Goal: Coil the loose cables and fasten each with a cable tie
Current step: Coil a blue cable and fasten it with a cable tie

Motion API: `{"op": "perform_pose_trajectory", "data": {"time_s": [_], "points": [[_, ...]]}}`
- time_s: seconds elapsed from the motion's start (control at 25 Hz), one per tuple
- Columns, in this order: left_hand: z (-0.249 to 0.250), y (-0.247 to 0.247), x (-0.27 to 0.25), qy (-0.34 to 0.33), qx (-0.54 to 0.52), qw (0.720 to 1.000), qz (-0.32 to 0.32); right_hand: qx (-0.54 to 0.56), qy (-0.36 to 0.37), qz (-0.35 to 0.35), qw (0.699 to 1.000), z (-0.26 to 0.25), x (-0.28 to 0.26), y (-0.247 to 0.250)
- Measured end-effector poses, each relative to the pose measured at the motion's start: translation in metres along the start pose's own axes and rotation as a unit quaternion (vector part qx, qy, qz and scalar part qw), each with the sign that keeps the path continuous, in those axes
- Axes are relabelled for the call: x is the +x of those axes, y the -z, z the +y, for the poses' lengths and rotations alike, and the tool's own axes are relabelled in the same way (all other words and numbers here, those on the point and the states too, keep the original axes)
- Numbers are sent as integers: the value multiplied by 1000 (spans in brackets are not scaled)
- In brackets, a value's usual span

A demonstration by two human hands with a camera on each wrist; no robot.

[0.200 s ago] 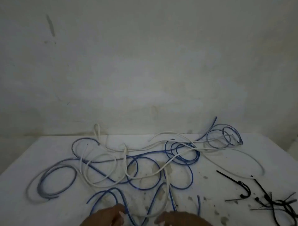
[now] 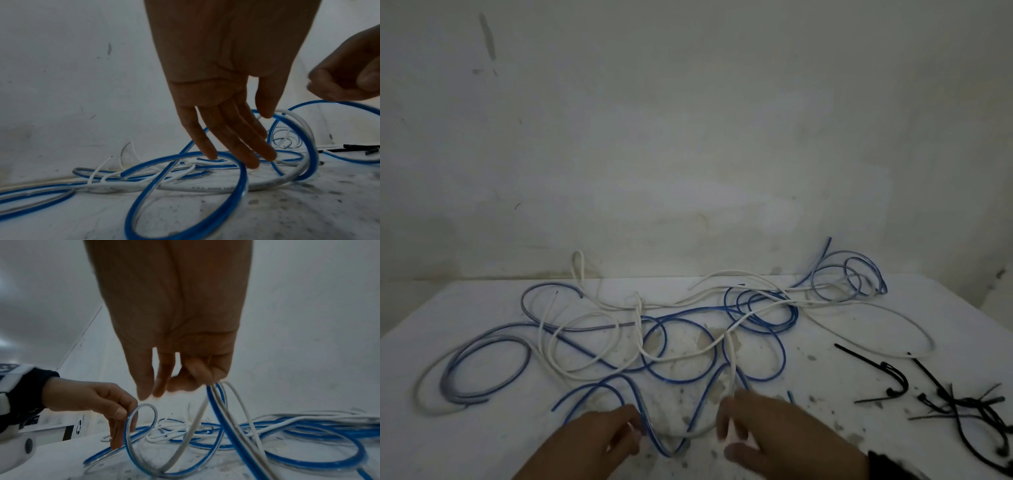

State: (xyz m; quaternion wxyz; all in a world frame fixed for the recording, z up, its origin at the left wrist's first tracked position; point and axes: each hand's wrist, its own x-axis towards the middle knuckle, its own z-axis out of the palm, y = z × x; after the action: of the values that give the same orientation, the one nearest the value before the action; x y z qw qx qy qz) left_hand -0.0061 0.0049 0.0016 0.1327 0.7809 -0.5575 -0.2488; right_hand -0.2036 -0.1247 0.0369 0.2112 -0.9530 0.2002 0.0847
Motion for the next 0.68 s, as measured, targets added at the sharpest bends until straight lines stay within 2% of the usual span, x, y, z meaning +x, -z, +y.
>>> {"op": "perform_pose_trajectory", "data": {"time_s": [0.04, 0.12, 0.24, 0.32, 0.4, 0.56, 0.6, 0.64, 0.68], "points": [[-1, -4, -5, 1, 17, 1000, 15, -34, -1, 43, 999, -2, -8, -4], [2, -6, -11, -14, 61, 996, 68, -89, -63, 134, 985, 7, -12, -7], [32, -6, -24, -19, 74, 993, 88, -86, -188, 72, 976, 11, -15, -14], [50, -9, -21, -46, 30, 995, 87, -95, -206, 74, 971, 15, -8, -20], [63, -15, -11, -77, -16, 993, 90, -88, -213, 129, 964, 16, -3, -17], [100, -32, 12, -117, 31, 988, 99, 19, -223, 237, 945, 16, -5, 2], [109, -33, 18, -118, -23, 988, 93, 53, -212, 255, 942, 17, -6, 5], [119, -33, 21, -109, -126, 983, 82, 77, -196, 274, 938, 15, -11, 7], [125, -31, 24, -94, -250, 961, 77, 87, -179, 296, 934, 12, -15, 7]]}}
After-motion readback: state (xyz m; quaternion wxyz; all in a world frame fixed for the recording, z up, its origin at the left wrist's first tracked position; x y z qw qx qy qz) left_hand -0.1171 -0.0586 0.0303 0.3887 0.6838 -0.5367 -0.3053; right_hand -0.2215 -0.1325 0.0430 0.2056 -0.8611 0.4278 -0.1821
